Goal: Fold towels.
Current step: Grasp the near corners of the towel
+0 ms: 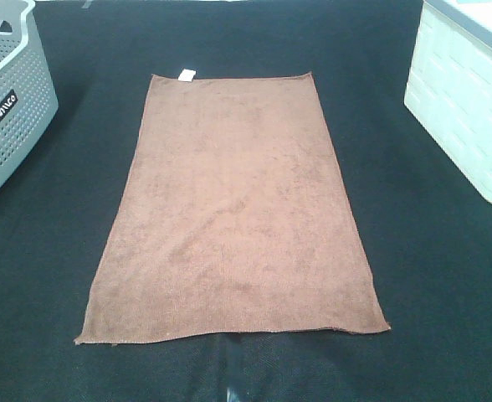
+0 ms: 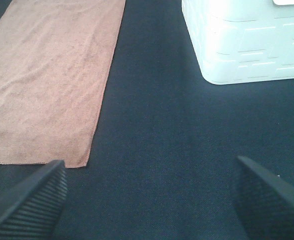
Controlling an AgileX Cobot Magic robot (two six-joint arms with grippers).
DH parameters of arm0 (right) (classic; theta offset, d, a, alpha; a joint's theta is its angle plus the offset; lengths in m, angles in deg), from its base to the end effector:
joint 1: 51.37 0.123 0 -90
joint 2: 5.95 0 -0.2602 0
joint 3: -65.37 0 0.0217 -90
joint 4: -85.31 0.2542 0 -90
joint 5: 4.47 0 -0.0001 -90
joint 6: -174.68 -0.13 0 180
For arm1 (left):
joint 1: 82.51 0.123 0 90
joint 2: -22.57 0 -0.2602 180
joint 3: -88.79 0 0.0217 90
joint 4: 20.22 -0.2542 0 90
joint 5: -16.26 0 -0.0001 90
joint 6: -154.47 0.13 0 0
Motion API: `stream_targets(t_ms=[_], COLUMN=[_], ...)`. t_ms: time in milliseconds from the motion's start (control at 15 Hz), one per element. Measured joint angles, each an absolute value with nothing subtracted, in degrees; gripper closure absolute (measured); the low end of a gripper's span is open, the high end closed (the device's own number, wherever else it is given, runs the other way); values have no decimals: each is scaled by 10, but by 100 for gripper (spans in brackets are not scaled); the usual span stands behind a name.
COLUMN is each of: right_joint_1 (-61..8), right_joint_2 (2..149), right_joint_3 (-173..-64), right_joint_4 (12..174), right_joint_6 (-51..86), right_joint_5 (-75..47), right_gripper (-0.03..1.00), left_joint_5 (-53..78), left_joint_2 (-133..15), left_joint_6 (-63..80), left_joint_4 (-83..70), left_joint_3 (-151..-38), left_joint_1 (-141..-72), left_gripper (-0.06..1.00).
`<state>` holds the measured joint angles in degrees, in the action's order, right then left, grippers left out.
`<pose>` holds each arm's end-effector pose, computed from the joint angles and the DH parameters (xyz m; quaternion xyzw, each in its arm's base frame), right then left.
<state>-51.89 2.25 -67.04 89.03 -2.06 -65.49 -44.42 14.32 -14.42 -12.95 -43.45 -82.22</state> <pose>0.0564 0.0069 0.2625 -0.0218 0.8510 0.0151 0.5244 0.0568 -0.0141 0.2627 0.0827 0.8455 -0.0110 0.5274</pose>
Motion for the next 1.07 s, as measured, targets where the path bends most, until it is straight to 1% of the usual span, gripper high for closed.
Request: stream_targets(t_ms=[1067], right_joint_1=[-519], right_joint_2=[22], right_joint_3=[-670], right_joint_4=[890], right_joint_6=[-21], right_joint_5=[-655], right_gripper=[13], left_joint_5=[-444], left_joint_2=[143], left_joint_6=[-144], left_joint_4=[-129], left_joint_3=[-434], left_joint_1=[-822], left_gripper=[21])
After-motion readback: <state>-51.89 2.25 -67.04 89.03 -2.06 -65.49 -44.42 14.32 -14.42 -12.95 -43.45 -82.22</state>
